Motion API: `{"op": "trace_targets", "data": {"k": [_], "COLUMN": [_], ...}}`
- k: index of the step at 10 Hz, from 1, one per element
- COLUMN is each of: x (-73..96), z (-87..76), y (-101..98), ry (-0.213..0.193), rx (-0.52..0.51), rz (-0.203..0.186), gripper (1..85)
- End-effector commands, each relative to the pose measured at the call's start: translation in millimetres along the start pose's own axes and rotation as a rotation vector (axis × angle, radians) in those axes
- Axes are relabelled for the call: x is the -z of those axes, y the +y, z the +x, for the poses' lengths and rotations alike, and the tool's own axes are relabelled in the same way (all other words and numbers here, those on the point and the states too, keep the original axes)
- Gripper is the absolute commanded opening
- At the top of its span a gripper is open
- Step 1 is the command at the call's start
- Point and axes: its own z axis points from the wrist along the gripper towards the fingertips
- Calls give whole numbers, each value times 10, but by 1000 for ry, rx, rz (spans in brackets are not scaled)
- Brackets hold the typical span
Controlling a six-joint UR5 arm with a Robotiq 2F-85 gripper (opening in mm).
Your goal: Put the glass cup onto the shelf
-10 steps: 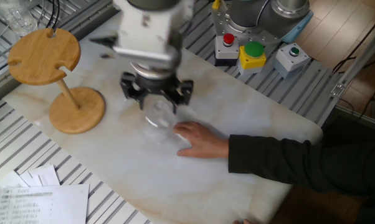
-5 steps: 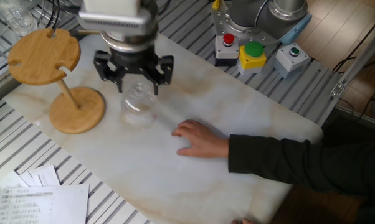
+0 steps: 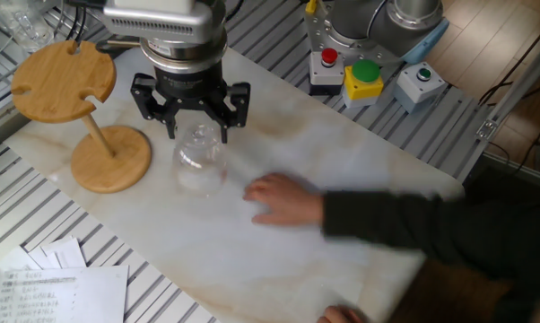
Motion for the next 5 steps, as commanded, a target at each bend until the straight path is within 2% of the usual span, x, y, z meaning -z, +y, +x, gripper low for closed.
{"op": "trace_targets", "data": {"k": [1,3,5], "x": [32,39,36], "z": [-220,-299,-262], "y": [15,-24,-31], "ry": [-79,-111,-97], "rx": [-185,-213,-188], "rz": [-11,0,5], "gripper": [10,10,10]}}
